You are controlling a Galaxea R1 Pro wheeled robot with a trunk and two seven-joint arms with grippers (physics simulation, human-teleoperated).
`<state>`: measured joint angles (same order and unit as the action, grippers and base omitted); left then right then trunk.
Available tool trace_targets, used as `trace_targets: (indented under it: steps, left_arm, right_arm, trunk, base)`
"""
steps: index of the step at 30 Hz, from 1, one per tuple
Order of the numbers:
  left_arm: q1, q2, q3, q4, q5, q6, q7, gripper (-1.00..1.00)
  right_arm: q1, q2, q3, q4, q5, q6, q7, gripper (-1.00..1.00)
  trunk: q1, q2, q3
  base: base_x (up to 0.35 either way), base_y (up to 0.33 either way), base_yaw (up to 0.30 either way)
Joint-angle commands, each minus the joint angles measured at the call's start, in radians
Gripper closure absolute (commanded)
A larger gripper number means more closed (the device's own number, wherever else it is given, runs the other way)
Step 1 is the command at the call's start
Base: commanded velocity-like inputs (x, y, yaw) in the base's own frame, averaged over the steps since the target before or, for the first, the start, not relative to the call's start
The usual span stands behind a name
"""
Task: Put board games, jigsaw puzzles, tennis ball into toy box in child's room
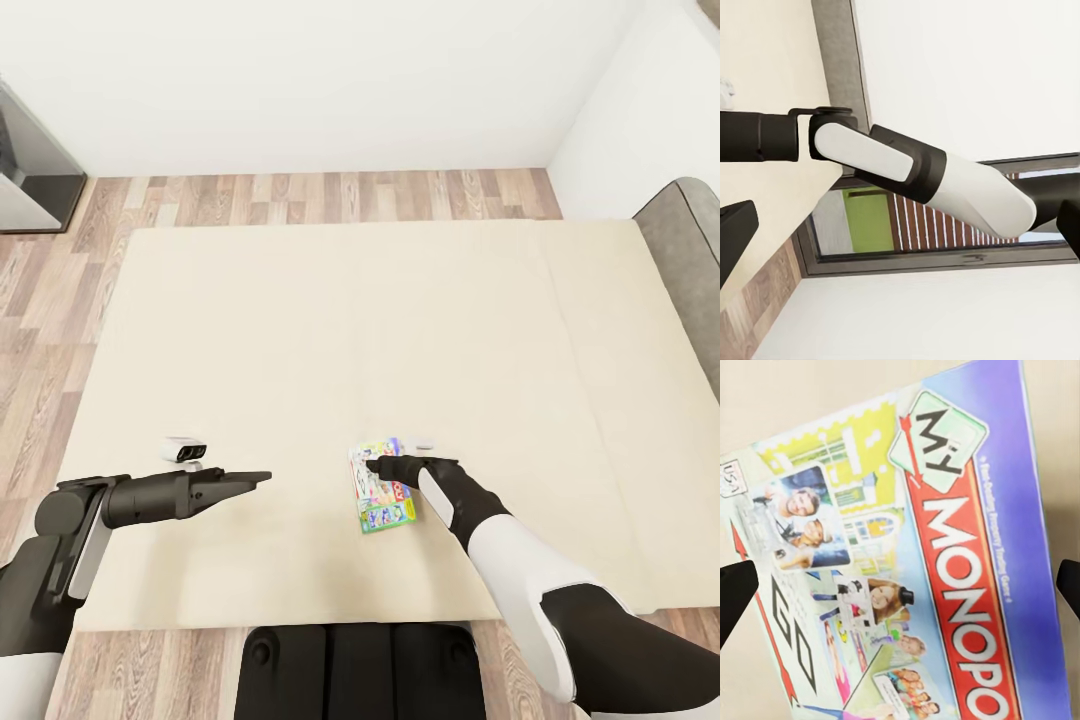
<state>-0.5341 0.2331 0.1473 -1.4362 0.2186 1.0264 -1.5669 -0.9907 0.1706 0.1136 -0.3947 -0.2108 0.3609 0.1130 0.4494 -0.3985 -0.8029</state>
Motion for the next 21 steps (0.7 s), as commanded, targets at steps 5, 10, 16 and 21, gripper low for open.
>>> trace_targets:
  steps: [5,10,16,21]
  left_arm:
    - [0.000,0.000,0.000,0.000,-0.001,0.011,-0.004,-1.00]
    - [0.000,0.000,0.000,0.000,0.000,0.011,-0.004,-1.00]
    - [-0.001,-0.018,0.014,0.018,0.015,0.010,-0.004,-1.00]
    - [-0.001,-0.018,0.025,0.023,0.041,0.009,-0.004,-1.00]
  right_arm:
    - [0.000,-0.005,0.006,-0.002,-0.010,0.004,-0.003,-1.00]
    - [0.000,-0.005,0.006,-0.002,-0.010,0.004,-0.003,-1.00]
    - [0.024,0.004,0.009,0.021,-0.013,0.015,-0.010,-1.00]
    - [0.053,0.004,0.009,0.034,-0.012,0.016,-0.007,-1.00]
  trunk:
    - [0.001,-0.002,-0.001]
    - [0.001,-0.002,-0.001]
    - [0.001,-0.002,-0.001]
    - [0.001,-0.002,-0.001]
  base:
    - [0.000,0.007,0.000]
    - [0.000,0.074,0.000]
    - [0.000,0.000,0.000]
    - [0.000,0.000,0.000]
